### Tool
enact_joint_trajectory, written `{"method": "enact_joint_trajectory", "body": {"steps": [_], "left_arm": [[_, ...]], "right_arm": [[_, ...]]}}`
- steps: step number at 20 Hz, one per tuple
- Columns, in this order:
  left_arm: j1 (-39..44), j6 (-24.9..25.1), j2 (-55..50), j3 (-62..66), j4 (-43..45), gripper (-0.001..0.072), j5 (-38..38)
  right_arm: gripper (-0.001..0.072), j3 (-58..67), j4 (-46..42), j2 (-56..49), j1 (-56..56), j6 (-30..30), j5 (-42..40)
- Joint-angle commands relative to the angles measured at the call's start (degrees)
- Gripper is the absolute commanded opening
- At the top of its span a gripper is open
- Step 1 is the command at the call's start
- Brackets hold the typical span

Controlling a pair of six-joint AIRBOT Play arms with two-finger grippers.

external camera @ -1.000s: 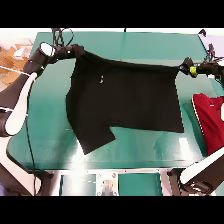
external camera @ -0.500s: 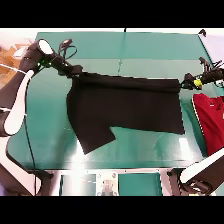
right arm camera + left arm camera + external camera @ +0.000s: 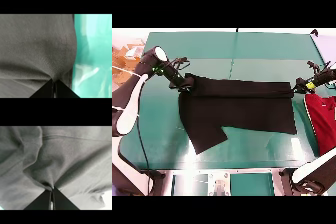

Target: Fold the shirts.

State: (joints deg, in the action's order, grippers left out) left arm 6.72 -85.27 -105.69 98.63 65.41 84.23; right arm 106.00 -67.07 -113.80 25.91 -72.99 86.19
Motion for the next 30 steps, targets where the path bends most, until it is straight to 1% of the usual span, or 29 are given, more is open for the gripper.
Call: {"method": "enact_joint_trajectory", "body": {"steps": [1,2,3,4,5,6,7,8,9,11,13,16,18,19,20,21,22,23,24,25,28,30], "left_arm": [[0.00,-0.37,-0.04,-1.90,-1.57,0.0029,0.39],[0.00,-0.39,-0.02,-1.75,-1.57,0.0204,1.73],[-0.07,-1.01,0.04,-1.62,-1.53,0.0544,4.13],[-0.17,-2.34,0.04,-1.40,-1.55,0.0665,7.04],[-0.15,-3.02,0.04,-1.38,-1.53,0.0664,9.86],[-0.15,-3.26,0.07,-1.44,-1.53,0.0661,12.96],[-0.15,-3.23,0.11,-1.44,-1.57,0.0491,15.98],[-0.09,-3.26,0.31,-1.46,-1.55,0.0254,17.88],[-0.09,-3.23,1.03,-2.01,-1.55,0.0027,18.67],[-0.09,-3.23,5.05,-5.53,-1.53,0.0022,17.22],[-0.11,-2.47,12.22,-13.00,-0.79,0.0022,14.99],[-0.11,-2.40,27.04,-30.05,3.23,0.0022,7.69],[-0.11,-3.50,36.24,-41.27,3.32,0.0022,1.57],[-0.11,-5.03,39.78,-45.72,3.19,0.0024,-1.11],[-0.11,-6.01,42.56,-49.35,3.15,0.0058,-3.82],[-0.11,-6.69,44.61,-52.57,2.51,0.0398,-6.34],[-0.11,-8.09,45.57,-55.23,1.51,0.0651,-9.03],[-0.11,-8.90,45.72,-57.44,0.20,0.0664,-11.10],[-0.11,-8.87,45.72,-60.04,-1.51,0.0664,-13.42],[-0.11,-8.83,45.72,-62.55,-3.32,0.0664,-16.06],[-0.11,-8.76,45.72,-69.81,-9.33,0.0664,-26.08],[-0.11,-8.52,45.70,-73.88,-14.03,0.0664,-31.34]], "right_arm": [[0.0114,0.09,-4.70,-0.02,-1.09,-0.85,0.94],[0.0307,0.52,-8.15,-0.02,-1.18,-3.58,2.49],[0.0398,1.46,-12.66,0.00,-1.16,-7.15,5.01],[0.0398,2.40,-16.55,0.28,-0.96,-10.43,7.30],[0.0389,2.84,-19.34,1.14,-0.57,-13.11,9.88],[0.0363,2.84,-20.04,2.14,-0.31,-14.38,11.98],[0.0223,2.82,-20.00,3.23,-0.11,-15.37,14.36],[0.0087,2.51,-20.00,4.24,-0.11,-15.34,15.65],[0.0014,1.29,-19.96,5.77,-0.13,-16.09,15.91],[0.0014,-4.87,-18.99,10.93,-0.11,-17.00,14.93],[0.0014,-16.44,-18.64,19.54,0.39,-17.03,9.64],[0.0013,-39.12,-14.69,35.95,3.39,-17.51,1.53],[0.0014,-51.80,-10.95,45.40,6.03,-19.15,-2.69],[0.0015,-57.57,-9.42,49.77,7.10,-19.91,-4.83],[0.0015,-62.03,-8.48,53.07,7.63,-20.06,-6.71],[0.0020,-65.99,-7.98,55.76,7.58,-20.06,-8.66],[0.0090,-68.91,-6.99,57.55,7.54,-20.09,-10.23],[0.0260,-71.49,-5.73,58.66,7.54,-20.04,-11.96],[0.0401,-73.57,-4.37,58.95,7.54,-20.02,-13.64],[0.0419,-75.23,-3.23,58.90,7.52,-20.02,-15.39],[0.0418,-79.76,3.02,58.90,7.52,-20.04,-21.42],[0.0419,-82.93,8.26,58.90,7.52,-20.02,-25.92]]}}
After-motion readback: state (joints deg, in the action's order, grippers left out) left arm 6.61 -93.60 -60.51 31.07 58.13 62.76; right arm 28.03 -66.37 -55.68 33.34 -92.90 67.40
